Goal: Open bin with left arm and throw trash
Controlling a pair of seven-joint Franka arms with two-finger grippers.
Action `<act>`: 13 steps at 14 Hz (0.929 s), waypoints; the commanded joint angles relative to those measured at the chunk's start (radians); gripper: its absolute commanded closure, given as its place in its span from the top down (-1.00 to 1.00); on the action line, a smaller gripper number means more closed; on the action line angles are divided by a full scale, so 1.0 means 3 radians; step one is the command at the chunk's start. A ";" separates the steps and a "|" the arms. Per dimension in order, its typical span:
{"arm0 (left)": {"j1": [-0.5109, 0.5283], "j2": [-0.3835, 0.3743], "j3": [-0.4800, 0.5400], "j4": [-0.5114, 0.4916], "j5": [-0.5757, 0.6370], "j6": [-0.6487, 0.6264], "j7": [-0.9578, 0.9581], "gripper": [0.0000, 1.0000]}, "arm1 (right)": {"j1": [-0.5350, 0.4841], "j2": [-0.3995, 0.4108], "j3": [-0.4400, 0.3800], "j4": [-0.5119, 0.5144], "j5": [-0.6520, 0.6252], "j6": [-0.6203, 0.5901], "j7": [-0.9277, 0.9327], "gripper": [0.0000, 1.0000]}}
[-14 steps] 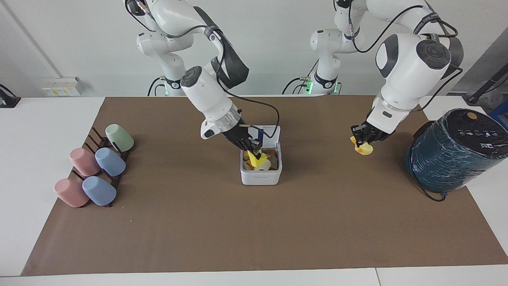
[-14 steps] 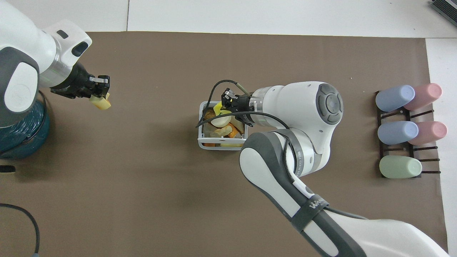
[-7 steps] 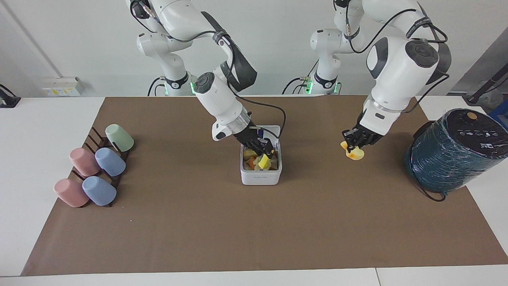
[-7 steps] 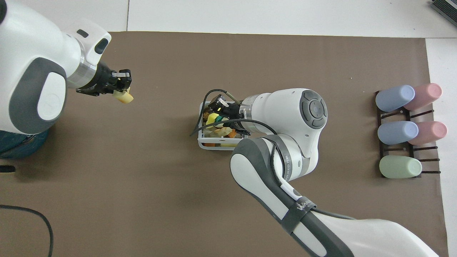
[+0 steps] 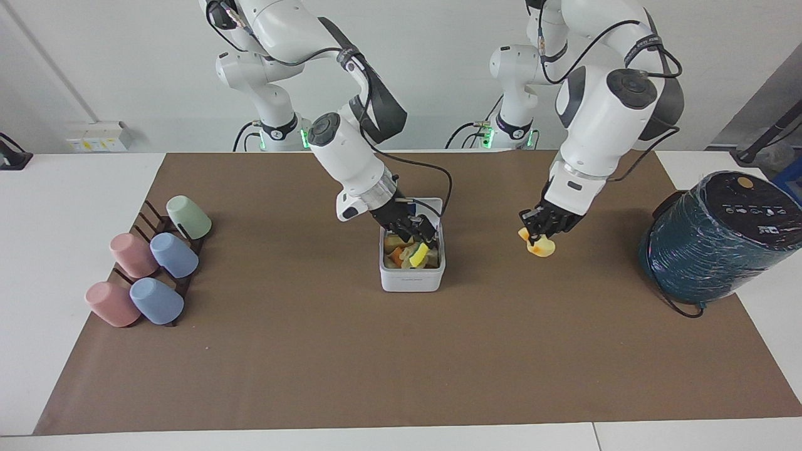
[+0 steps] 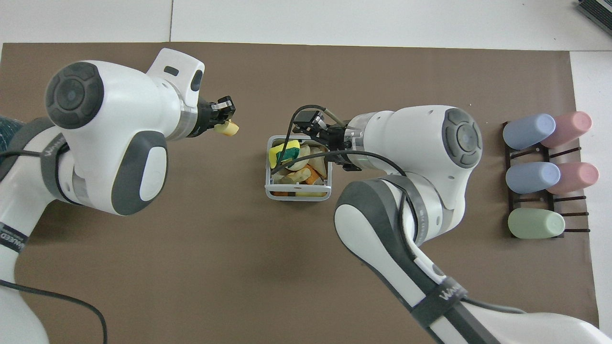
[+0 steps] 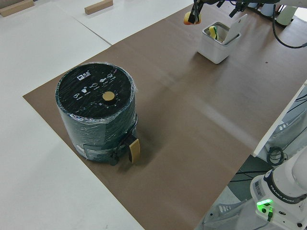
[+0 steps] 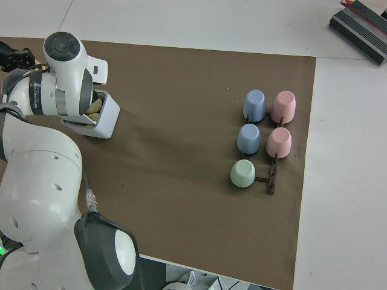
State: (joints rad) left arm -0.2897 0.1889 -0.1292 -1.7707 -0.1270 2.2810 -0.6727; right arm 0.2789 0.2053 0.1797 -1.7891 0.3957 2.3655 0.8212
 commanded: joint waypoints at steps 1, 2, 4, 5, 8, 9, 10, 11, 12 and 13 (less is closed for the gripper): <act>-0.0113 -0.0129 0.0047 -0.0244 -0.0073 0.0250 -0.0130 -1.00 | -0.0300 -0.0290 0.0025 -0.0055 -0.0468 -0.0311 -0.0042 1.00; -0.0144 -0.0124 0.0047 -0.0244 -0.0108 0.0266 -0.0125 -1.00 | -0.0392 -0.0326 0.0030 -0.0055 -0.0622 -0.0363 -0.0134 1.00; -0.0174 -0.0098 0.0047 -0.0244 -0.0170 0.0357 -0.0130 -1.00 | -0.0540 -0.0367 0.0025 -0.0060 -0.0716 -0.0450 -0.0450 1.00; -0.0210 -0.0083 0.0047 -0.0244 -0.0190 0.0429 -0.0135 -1.00 | -0.0647 -0.0383 0.0025 -0.0060 -0.0716 -0.0531 -0.0543 1.00; -0.0302 -0.0022 0.0047 -0.0249 -0.0221 0.0506 -0.0130 -1.00 | -0.0873 -0.0551 0.0020 -0.0055 -0.1173 -0.0915 -0.0977 1.00; -0.0343 0.0034 0.0047 -0.0244 -0.0221 0.0552 -0.0135 -1.00 | -0.0939 -0.0597 0.0025 -0.0029 -0.1343 -0.0971 -0.1044 1.00; -0.0429 0.0131 0.0047 -0.0239 -0.0221 0.0608 -0.0140 -1.00 | -0.0985 -0.0638 0.0020 0.0011 -0.1385 -0.1038 -0.1105 1.00; -0.0491 0.0233 0.0052 -0.0229 -0.0221 0.0624 -0.0156 -1.00 | -0.1042 -0.0643 0.0004 0.0128 -0.1391 -0.1170 -0.1217 1.00; -0.0532 0.0260 0.0052 -0.0244 -0.0221 0.0619 -0.0151 -1.00 | -0.1103 -0.0623 0.0004 0.0301 -0.1401 -0.1399 -0.1396 1.00; -0.0543 0.0260 0.0047 -0.0244 -0.0216 0.0599 -0.0151 -1.00 | -0.1159 -0.0608 0.0004 0.0430 -0.1401 -0.1573 -0.1549 1.00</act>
State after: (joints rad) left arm -0.4274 0.2600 -0.1304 -1.8300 -0.1773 2.4370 -0.7126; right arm -0.0338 0.0157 0.1729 -1.7344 -0.0046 1.9812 0.4333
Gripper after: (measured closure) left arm 0.859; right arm 0.000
